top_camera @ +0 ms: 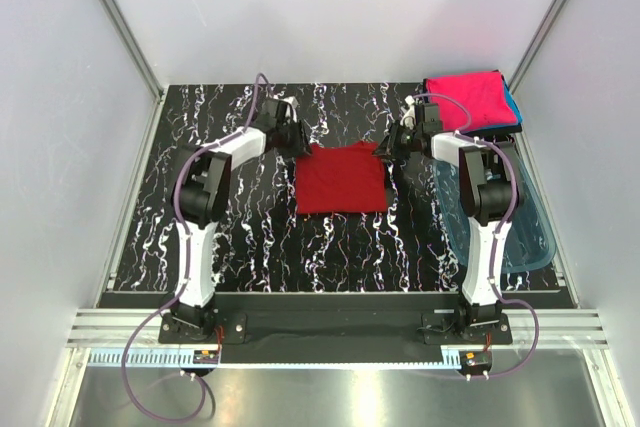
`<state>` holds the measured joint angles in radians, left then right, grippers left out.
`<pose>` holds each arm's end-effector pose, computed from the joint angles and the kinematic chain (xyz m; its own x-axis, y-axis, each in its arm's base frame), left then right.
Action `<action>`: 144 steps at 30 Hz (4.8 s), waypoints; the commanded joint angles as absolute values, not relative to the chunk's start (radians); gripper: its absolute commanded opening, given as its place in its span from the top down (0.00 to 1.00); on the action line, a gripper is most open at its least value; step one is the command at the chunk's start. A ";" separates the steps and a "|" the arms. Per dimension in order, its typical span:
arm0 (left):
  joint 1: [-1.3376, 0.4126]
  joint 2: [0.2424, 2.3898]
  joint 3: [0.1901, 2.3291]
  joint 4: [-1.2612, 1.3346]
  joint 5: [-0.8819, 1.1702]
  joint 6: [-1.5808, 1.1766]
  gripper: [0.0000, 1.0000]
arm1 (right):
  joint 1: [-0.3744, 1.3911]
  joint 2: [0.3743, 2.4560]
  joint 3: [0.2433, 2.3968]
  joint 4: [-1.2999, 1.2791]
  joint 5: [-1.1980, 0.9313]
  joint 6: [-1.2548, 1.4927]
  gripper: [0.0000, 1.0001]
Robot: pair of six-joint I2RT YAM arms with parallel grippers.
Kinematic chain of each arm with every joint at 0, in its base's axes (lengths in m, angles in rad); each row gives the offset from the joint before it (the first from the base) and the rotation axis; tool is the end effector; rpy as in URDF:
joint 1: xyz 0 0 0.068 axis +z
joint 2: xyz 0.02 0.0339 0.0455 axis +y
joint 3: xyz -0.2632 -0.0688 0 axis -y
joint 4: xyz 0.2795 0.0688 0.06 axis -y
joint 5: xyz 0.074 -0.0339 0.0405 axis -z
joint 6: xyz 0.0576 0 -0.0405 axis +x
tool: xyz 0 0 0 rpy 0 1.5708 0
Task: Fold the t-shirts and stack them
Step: Fold the tshirt, then neatly place the folded tshirt to the corner
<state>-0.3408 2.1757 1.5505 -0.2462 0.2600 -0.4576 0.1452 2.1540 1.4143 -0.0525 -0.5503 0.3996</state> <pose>0.4803 -0.1861 0.1158 -0.8586 -0.1485 -0.4906 0.1111 0.8805 -0.4609 0.4887 0.1019 0.1015 -0.8383 0.2126 -0.5021 -0.1743 0.7681 0.6162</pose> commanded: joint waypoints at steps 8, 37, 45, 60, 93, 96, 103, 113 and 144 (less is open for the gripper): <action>-0.282 2.120 1.674 -0.233 0.405 -0.416 0.55 | 0.133 2.128 1.465 -0.071 -0.471 0.419 0.59; -0.304 1.484 1.212 -0.492 0.598 -0.318 0.46 | 0.137 2.305 1.772 -0.471 -0.609 0.164 0.21; -0.307 1.454 1.166 -0.489 0.588 -0.310 0.44 | 0.132 2.358 1.808 -0.525 -0.679 0.064 0.23; -0.305 1.463 1.166 -0.489 0.591 -0.308 0.44 | 0.132 2.444 1.901 -0.609 -0.678 0.060 0.32; -0.305 1.454 1.154 -0.482 0.574 -0.307 0.44 | 0.149 2.390 1.991 -0.655 -0.681 0.008 1.00; -0.307 1.459 1.155 -0.482 0.586 -0.310 0.44 | 0.149 2.318 2.011 -0.653 -0.626 0.025 1.00; -0.305 1.450 1.155 -0.480 0.588 -0.311 0.44 | 0.141 2.178 2.032 -0.669 -0.485 -0.033 1.00; -0.305 1.454 1.154 -0.480 0.606 -0.313 0.44 | 0.137 2.154 2.190 -0.756 -0.275 -0.193 1.00; -0.305 1.471 1.149 -0.480 0.634 -0.319 0.44 | 0.006 2.051 2.407 -0.873 -0.112 -0.528 1.00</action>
<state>-0.3027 1.4830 1.1511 -0.5064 0.6022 -0.3214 0.0128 2.1487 2.3581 -0.8974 -0.1207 -0.4843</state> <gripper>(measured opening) 0.558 0.041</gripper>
